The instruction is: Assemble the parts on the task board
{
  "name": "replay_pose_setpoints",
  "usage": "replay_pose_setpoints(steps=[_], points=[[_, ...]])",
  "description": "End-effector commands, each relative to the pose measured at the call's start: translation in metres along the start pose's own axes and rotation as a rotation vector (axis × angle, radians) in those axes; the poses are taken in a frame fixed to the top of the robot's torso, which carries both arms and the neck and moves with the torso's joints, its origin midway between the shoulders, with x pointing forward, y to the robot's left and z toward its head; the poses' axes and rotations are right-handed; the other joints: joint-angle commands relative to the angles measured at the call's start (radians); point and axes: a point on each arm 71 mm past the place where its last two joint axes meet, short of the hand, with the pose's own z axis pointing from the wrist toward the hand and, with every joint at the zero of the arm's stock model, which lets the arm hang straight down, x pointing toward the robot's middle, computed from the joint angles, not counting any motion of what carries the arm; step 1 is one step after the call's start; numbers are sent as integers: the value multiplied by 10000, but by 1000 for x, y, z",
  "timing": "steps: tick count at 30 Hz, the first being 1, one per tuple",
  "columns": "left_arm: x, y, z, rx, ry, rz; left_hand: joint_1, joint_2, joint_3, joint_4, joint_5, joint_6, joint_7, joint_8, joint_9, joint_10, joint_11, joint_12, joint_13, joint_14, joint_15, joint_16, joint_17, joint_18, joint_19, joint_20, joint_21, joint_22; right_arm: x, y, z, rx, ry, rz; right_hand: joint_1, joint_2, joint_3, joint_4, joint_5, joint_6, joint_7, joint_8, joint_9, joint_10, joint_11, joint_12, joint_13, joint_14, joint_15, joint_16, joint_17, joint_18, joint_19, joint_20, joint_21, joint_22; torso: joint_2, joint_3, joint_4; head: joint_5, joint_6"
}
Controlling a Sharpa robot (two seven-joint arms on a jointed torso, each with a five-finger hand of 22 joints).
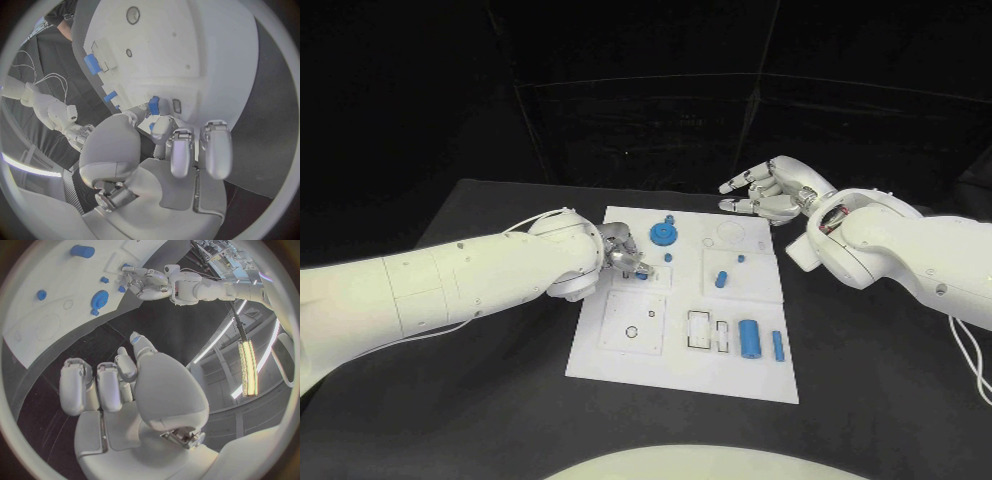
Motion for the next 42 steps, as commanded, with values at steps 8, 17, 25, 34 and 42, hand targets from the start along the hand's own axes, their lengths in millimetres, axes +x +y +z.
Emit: replay_pose_setpoints(steps=[8,17,25,34,42], points=[[-1,1,0,-187,224,214,-155,-39,-145,48,-37,101,-18,56,9,91,-13,88,64,1021,-73,31,2634,-123,494,-88,65,828,-1,1,0,-21,17,-1,-70,29,52,35,69,27,-11,29,-1,-62,22,-40,-10,455,-62,-65,-16,107,-87,7,-53,375,2,7,-7,27,13],[-6,-1,1,-223,121,226,-228,-31,-231,129,-33,139,-27,60,-6,117,-22,117,97,1021,-81,31,2634,-126,499,-96,75,846,0,1,1,-26,9,-1,-70,29,52,35,69,27,-11,29,-1,-62,22,-40,-10,455,-62,-65,-16,107,-87,7,-53,375,6,2,-10,19,17],[-7,-4,2,-264,279,376,-440,-14,-529,352,-49,211,-29,64,-41,164,-25,164,157,1021,-83,31,2634,-139,515,-102,110,907,0,1,1,-24,14,-1,-70,29,52,35,69,27,-11,29,-1,-62,22,-40,-10,455,-62,-65,-16,107,-87,7,-53,375,6,4,-16,14,9],[-7,-6,4,-354,492,543,-650,50,-954,612,-66,276,-27,66,-79,213,-21,223,236,1021,-77,31,2634,-147,525,-99,135,955,0,1,1,-14,33,-1,-86,23,66,40,71,14,-8,25,-3,-64,24,-35,-11,454,-62,-71,-21,108,-87,7,-57,372,2,6,-4,-8,-21],[-8,-6,5,-417,540,593,-653,49,-1021,628,-67,289,-31,70,-83,225,-23,242,260,1021,-77,31,2634,-146,524,-99,133,955,0,1,1,-14,44,-1,-86,23,66,40,71,14,-8,25,-3,-64,24,-35,-11,454,-62,-71,-21,108,-87,7,-57,372,2,3,0,-11,-35]])
